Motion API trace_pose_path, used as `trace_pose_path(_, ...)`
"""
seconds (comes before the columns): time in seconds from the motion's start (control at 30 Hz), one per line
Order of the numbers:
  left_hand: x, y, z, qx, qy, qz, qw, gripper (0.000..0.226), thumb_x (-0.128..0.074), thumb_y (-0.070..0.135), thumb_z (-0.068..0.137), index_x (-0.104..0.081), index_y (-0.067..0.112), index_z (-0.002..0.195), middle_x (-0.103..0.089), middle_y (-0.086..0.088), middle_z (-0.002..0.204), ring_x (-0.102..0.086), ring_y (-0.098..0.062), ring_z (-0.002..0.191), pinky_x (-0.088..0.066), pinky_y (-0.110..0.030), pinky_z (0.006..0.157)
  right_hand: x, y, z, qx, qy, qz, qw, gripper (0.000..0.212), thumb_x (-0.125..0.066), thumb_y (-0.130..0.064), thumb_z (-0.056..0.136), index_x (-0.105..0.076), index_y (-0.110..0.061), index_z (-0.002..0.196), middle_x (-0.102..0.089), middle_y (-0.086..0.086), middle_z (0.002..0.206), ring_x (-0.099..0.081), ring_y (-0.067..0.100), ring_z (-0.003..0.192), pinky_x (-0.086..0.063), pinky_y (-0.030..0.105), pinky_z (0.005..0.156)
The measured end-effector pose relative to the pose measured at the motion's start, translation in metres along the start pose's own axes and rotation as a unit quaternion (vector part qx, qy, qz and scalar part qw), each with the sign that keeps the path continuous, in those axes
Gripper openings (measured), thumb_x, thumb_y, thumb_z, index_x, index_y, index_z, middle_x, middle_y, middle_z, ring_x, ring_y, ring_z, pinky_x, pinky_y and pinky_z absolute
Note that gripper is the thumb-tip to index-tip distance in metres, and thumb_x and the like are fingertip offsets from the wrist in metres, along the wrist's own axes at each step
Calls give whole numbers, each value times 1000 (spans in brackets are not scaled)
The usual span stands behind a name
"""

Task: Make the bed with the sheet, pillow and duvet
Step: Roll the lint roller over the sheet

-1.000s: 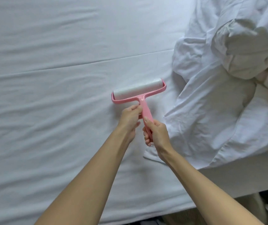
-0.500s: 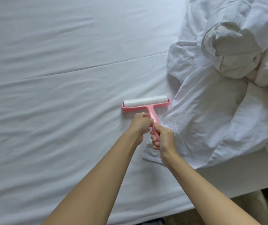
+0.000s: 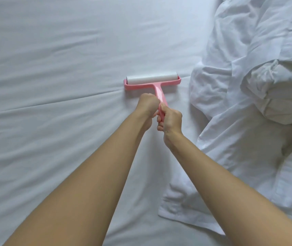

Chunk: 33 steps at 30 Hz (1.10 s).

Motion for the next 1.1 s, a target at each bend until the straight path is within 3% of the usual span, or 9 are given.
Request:
trace_pose_path(0.1, 3, 26, 26, -17, 8, 18, 1000, 27, -33, -7, 87, -56, 7, 89, -53, -15, 85, -47, -22, 72, -37, -28, 61, -19, -26, 28, 7, -15, 2, 1000, 36, -52, -20, 93, -54, -9, 59, -45, 4, 53, -36, 10, 37, -26, 17, 33)
trace_pose_path(0.27, 16, 48, 56, -39, 11, 10, 999, 34, -31, -4, 85, -57, 16, 76, -53, -5, 70, -46, -22, 71, -41, -34, 77, -45, -50, 64, -19, -65, 6, 998, 33, -51, -20, 94, -53, -7, 64, -44, 6, 54, -30, 9, 31, -22, 14, 31)
trace_pose_path(0.4, 20, 45, 62, -45, -2, -5, 999, 37, -32, -2, 88, -60, 18, 75, -55, -5, 79, -49, -19, 75, -43, -36, 91, -50, -54, 73, -32, -85, 12, 996, 29, -50, -20, 95, -54, -6, 69, -42, 7, 56, -28, 12, 37, -22, 16, 34)
trace_pose_path(0.53, 21, 27, 54, -28, 10, -18, 999, 30, -35, -1, 92, -62, 13, 96, -62, -2, 89, -56, -17, 91, -40, -32, 85, -35, -34, 61, -40, -92, -11, 995, 34, -48, -24, 96, -52, -6, 67, -42, 6, 55, -29, 11, 37, -24, 19, 35)
trace_pose_path(0.63, 21, 8, 36, -21, 11, -16, 1000, 38, -36, -1, 94, -49, 6, 129, -62, -7, 111, -51, -17, 103, -38, -31, 88, -15, -12, 41, -57, -90, -10, 994, 35, -48, -26, 97, -51, -5, 68, -42, 7, 56, -29, 13, 41, -25, 20, 36)
trace_pose_path(0.7, 20, -7, 20, -21, -3, -8, 1000, 42, -35, -2, 95, -43, 5, 136, -60, -9, 124, -49, -16, 107, -36, -30, 89, -2, 2, 26, -63, -88, -12, 994, 36, -48, -27, 97, -51, -5, 68, -41, 7, 56, -29, 13, 41, -24, 20, 36)
trace_pose_path(0.93, 8, -70, -48, 1, -60, 27, 998, 42, -33, -3, 94, -50, 9, 131, -59, -3, 122, -50, -14, 109, -37, -30, 91, 48, 65, -35, -76, -77, -30, 994, 38, -47, -27, 97, -50, -6, 66, -40, 8, 54, -29, 7, 30, -23, 18, 35)
trace_pose_path(1.1, -15, -139, -96, 45, -81, 25, 995, 42, -36, -8, 90, -56, 8, 124, -62, -1, 107, -55, -11, 95, -41, -21, 74, 84, 104, -76, -75, -77, -34, 994, 39, -45, -24, 98, -51, -8, 63, -42, 2, 42, -30, 5, 27, -22, 16, 34)
Point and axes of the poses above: each hand's wrist, its own z-axis towards the middle knuckle, its own x-axis out of the back of the hand, y = z × x, the point moved 3 cm from there along z, towards the middle knuckle
